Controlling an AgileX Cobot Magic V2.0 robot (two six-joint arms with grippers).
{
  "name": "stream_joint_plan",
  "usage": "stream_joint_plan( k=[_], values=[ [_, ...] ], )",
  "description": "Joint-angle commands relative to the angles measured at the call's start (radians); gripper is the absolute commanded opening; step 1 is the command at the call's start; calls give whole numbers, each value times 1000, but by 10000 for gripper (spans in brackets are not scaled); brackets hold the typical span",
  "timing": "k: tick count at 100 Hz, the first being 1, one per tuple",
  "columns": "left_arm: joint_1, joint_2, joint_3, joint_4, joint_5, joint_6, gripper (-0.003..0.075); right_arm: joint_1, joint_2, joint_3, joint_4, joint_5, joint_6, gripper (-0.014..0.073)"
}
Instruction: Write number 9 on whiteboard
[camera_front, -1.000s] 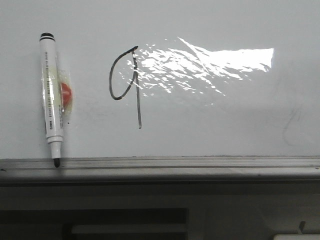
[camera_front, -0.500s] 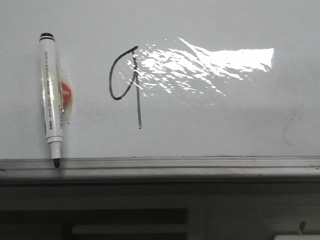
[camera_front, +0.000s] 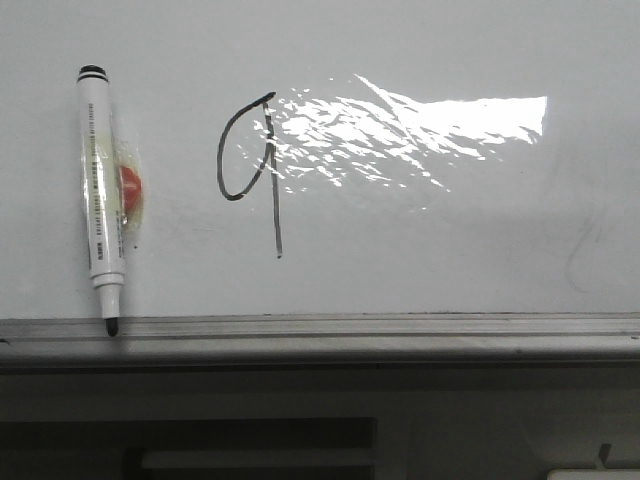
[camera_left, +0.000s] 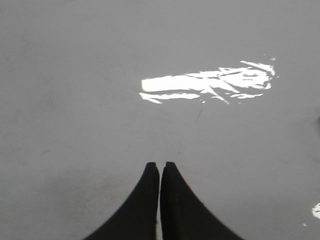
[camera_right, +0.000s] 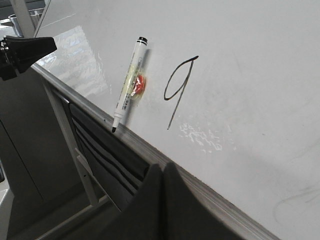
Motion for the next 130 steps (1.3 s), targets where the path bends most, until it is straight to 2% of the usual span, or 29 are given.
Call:
stream_joint_plan(
  k=[1, 20, 31, 49, 130],
  values=[
    [43, -25, 19, 0, 2, -18, -20, 2, 6, -26, -11, -78, -6, -67],
    [97, -84, 19, 0, 141, -47, -20, 2, 6, -26, -11, -78, -6, -67],
    [101, -100, 19, 0, 212, -127, -20, 2, 6, -26, -11, -78, -6, -67],
    [103, -120, 19, 22, 323, -129, -20, 2, 6, -26, -11, -78, -6, -67],
    [103, -120, 19, 24, 332, -127, -20, 2, 6, -26, -11, -78, -6, -67]
  ],
)
